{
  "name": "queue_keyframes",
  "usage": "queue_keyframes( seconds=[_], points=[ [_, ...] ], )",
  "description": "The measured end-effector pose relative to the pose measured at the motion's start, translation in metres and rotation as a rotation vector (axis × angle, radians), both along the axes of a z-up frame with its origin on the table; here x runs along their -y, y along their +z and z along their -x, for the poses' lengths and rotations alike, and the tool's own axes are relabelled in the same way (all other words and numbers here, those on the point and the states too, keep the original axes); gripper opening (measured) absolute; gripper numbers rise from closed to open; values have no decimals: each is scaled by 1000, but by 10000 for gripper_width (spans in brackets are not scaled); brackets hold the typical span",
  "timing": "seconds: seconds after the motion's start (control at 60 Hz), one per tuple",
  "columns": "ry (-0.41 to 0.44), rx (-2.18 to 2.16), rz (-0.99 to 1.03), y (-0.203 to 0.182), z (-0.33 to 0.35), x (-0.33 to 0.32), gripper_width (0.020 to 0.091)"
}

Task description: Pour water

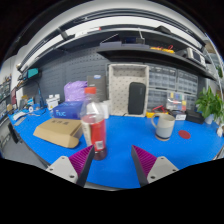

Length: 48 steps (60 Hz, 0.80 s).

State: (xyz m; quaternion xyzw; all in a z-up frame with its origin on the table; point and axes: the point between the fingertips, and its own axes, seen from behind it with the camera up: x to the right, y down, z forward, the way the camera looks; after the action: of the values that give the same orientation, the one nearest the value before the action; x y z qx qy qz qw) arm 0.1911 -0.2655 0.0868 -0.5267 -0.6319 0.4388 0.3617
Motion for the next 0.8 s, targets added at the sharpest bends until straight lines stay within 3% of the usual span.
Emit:
queue_keyframes(
  seconds=[0.167,0.583,0.65,0.7,0.733,0.8],
  points=[
    [28,-10,-6,-5,10,54,743],
    [-58,-96,-21,2,93,72,734],
    [-59,-123,-10,3,100,77,687],
    [-67,-140,-14,4,103,77,616],
    [-71,-152,-23,5,105,76,532],
    [-74,-156,-25,3,105,75,510]
  ],
)
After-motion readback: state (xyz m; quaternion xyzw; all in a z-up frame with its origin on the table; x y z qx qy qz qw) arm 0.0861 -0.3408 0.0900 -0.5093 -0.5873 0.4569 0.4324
